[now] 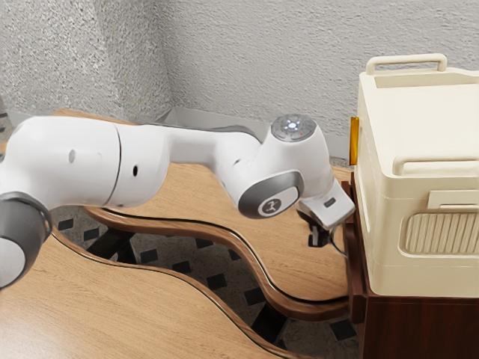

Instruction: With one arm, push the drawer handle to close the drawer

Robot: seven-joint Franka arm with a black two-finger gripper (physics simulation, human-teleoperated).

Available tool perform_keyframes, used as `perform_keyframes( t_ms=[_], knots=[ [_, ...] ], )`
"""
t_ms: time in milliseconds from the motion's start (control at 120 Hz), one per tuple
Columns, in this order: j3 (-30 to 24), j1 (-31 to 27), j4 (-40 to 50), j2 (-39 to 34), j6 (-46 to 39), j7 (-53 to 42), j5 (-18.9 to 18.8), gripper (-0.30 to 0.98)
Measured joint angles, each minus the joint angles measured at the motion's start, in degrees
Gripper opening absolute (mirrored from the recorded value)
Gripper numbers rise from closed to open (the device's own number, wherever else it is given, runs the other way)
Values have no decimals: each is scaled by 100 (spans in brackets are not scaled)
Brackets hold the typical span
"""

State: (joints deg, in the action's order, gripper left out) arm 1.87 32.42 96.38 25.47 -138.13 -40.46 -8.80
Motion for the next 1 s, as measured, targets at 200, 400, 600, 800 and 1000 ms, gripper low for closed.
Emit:
perform_keyframes(
  t_ms=[200,400,600,800,1000],
  knots=[
    [6,1,-199,173,15,29,227,-10],
    [2,4,-314,239,25,79,315,-10],
    [-24,3,-450,321,43,96,326,-10],
    [-12,-666,2094,-2176,117,202,861,-2],
    [-640,-4436,-325,-3521,3014,1093,818,39]
  ],
)
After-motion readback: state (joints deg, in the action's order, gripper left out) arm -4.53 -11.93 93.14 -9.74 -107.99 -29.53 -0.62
